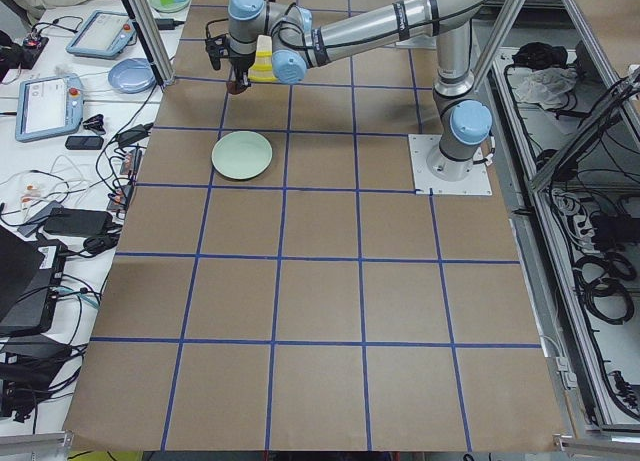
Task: Stack buns with steamer
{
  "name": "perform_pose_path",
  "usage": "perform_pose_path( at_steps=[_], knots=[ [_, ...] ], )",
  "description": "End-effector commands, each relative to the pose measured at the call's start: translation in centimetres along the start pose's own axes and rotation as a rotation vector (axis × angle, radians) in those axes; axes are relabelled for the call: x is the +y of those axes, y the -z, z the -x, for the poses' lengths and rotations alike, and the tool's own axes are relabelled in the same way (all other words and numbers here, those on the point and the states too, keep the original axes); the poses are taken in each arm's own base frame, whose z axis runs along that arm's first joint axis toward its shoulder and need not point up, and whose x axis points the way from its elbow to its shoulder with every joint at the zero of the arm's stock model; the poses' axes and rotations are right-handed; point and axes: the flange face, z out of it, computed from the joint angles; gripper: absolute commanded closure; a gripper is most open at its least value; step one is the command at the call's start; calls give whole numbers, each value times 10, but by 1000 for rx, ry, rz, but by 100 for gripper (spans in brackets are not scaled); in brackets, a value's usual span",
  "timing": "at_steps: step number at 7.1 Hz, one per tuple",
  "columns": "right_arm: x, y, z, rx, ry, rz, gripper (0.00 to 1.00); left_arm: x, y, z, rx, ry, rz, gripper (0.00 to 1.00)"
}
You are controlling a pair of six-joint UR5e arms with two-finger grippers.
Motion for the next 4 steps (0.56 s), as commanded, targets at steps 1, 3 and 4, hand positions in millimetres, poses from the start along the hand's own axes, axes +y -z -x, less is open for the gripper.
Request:
perform_pose_path(
  at_steps=[1,3,4],
  knots=[
    [13,48,0,-3,3,-10,0,13,0,-26,58,91,14,100],
    [31,122,-16,6,103,13,0,35,-2,-75,162,225,-15,100],
    [35,167,-34,39,170,20,0,53,-4,-109,228,299,-38,100]
  ],
)
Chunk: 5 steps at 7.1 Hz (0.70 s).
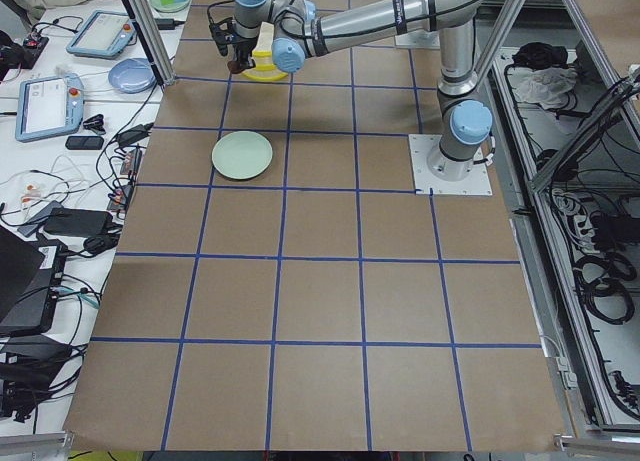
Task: Stack buns with steamer
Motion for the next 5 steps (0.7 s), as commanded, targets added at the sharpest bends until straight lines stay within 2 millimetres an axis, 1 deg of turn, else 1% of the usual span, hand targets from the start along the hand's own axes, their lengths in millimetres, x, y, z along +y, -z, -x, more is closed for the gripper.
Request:
perform_pose_path(
  at_steps=[1,2,3,4,5],
  knots=[
    [21,82,-55,40,80,43,0,53,-13,-52,111,134,-13,100],
    [24,96,-97,42,116,39,0,74,-23,-67,141,174,-7,100],
    [23,97,-129,50,130,54,0,97,-39,-83,194,214,39,100],
    [33,113,-129,57,135,37,0,119,-59,-94,212,228,71,100],
    [48,131,-123,51,125,24,0,151,-80,-106,208,253,147,100]
  ],
)
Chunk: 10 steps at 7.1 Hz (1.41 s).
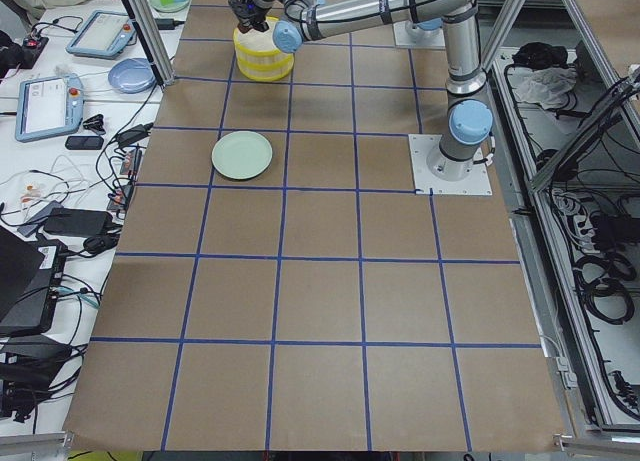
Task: Stack buns with steamer
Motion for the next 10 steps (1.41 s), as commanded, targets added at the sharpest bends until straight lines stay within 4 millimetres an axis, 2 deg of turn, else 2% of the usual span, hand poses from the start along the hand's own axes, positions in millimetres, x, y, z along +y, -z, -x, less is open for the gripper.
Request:
perform_pose_path(
  at_steps=[1,2,3,4,5,7,10],
  knots=[
    [24,28,9,-10,-58,-20,0,52,-47,3,-22,50,96,100],
    [25,30,22,-11,-40,-19,0,60,-61,7,-38,43,105,85],
    [27,34,28,-11,-33,-27,0,61,-68,10,-45,44,109,39],
    [27,33,28,-11,-37,-26,0,62,-66,8,-40,45,116,1],
    [27,34,29,-14,-36,-28,0,64,-64,7,-32,45,130,0],
    [27,34,31,-15,-31,-27,0,64,-46,-3,-3,11,123,0],
    [27,34,31,-16,-40,-27,0,48,-42,-1,2,-19,110,0]
  ],
)
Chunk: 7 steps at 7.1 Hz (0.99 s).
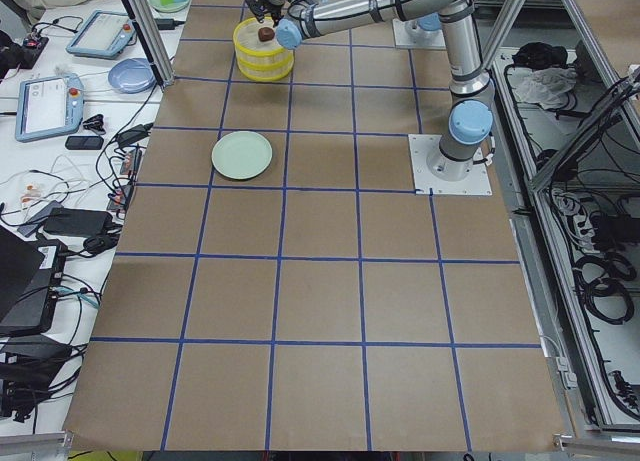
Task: Stack buns with steamer
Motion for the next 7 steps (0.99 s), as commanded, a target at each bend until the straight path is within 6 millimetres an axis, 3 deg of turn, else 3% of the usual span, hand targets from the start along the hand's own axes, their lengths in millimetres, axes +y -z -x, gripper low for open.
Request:
perform_pose_path(
  at_steps=[1,3,4,6,7],
  knots=[
    [0,0,4,-1,-20,0,0,-9,9,-4,10,-24,-28,0],
    [6,5,42,-2,-24,-8,0,-69,51,10,-35,-239,-91,0],
    [12,8,71,-6,-38,-11,0,-88,78,18,-98,-325,-73,0],
    [32,16,129,-14,-17,-21,0,-119,147,45,-291,-456,-38,0],
    [32,15,134,-27,15,-21,0,-131,186,56,-363,-502,-66,0]
  ],
)
